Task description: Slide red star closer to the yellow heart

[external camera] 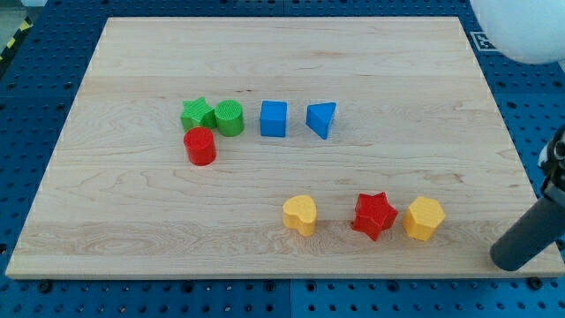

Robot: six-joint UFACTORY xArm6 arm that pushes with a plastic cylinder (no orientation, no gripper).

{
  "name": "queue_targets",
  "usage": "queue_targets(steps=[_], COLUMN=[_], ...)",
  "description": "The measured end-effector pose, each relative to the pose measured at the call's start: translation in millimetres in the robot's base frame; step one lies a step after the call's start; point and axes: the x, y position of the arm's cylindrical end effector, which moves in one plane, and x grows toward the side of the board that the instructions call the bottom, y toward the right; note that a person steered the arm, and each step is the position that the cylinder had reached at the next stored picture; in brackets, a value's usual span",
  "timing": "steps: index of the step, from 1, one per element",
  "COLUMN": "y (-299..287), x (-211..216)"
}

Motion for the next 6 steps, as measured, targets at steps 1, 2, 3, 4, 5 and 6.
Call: queue_targets(steps=[1, 2, 3, 4, 5, 6], y=[-52, -106, -107, -115, -123, -124], x=[0, 0, 1, -9, -19, -31])
